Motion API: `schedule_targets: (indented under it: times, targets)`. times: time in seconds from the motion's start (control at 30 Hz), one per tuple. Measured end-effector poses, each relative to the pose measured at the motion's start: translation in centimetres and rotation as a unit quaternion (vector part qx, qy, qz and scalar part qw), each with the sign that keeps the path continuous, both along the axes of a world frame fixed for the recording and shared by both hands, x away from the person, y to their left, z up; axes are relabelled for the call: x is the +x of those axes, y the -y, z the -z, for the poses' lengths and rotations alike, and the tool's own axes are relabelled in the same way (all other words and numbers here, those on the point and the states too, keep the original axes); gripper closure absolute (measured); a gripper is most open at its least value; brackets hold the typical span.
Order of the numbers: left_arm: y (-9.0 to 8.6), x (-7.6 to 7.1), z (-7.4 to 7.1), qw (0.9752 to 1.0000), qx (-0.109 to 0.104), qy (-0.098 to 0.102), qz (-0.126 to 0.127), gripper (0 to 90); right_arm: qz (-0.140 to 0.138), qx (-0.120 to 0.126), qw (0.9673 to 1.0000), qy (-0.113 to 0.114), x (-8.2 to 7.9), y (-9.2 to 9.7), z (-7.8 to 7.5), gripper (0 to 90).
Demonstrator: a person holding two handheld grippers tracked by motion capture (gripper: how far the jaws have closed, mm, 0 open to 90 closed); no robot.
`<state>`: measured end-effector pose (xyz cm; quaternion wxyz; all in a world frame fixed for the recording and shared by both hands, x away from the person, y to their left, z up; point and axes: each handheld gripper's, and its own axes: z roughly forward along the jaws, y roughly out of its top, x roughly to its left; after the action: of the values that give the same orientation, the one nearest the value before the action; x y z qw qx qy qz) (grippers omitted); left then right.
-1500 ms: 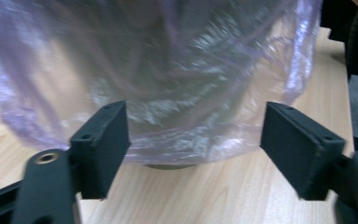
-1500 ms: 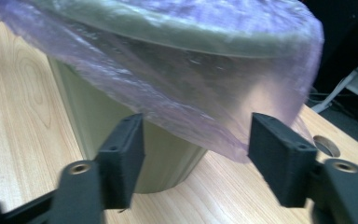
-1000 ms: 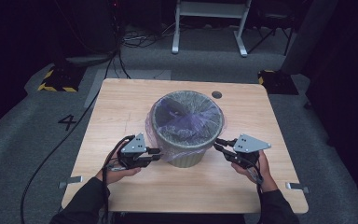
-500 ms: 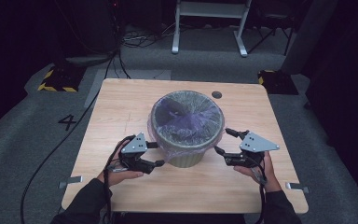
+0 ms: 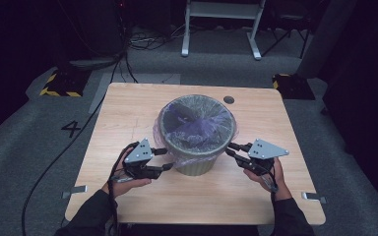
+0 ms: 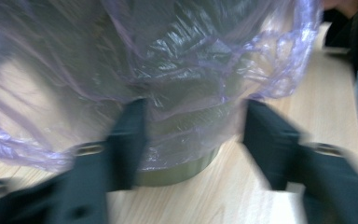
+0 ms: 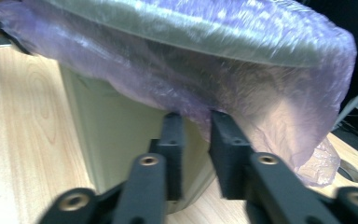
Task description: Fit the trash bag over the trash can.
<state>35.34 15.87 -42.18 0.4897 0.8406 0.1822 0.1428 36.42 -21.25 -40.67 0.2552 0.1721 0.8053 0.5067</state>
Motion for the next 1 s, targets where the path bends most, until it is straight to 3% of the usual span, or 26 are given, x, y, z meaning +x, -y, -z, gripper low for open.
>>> schedule_targets:
  times: [0.1,0.23,0.47,0.67,0.77,1.0]
  targets:
    - [0.2,0.5,0.3,1.0000,0.008,-0.002,-0.002,74.5,-0.003,-0.005,1.0000,0.000,-0.1,0.0,0.1,90.0]
    - [0.1,1.1,0.7,1.0000,0.001,-0.009,0.000,89.1,-0.002,-0.010,0.9999,-0.007,-0.1,0.1,0.4,90.0]
    - [0.1,1.6,1.5,0.9998,0.014,-0.016,0.001,89.9,-0.002,-0.014,0.9994,-0.033,0.1,0.9,1.4,90.0]
    - [0.4,1.7,2.1,0.9996,0.013,-0.025,0.006,90.0,0.000,-0.016,0.9977,-0.066,0.8,1.3,2.6,90.0]
    - [0.9,1.8,2.5,0.9994,0.016,-0.030,0.009,89.9,0.006,-0.024,0.9955,-0.092,1.4,1.4,3.5,90.0]
    - [1.1,2.2,3.6,0.9987,0.027,-0.042,0.007,89.9,0.023,-0.030,0.9915,-0.125,2.5,1.7,4.8,90.0]
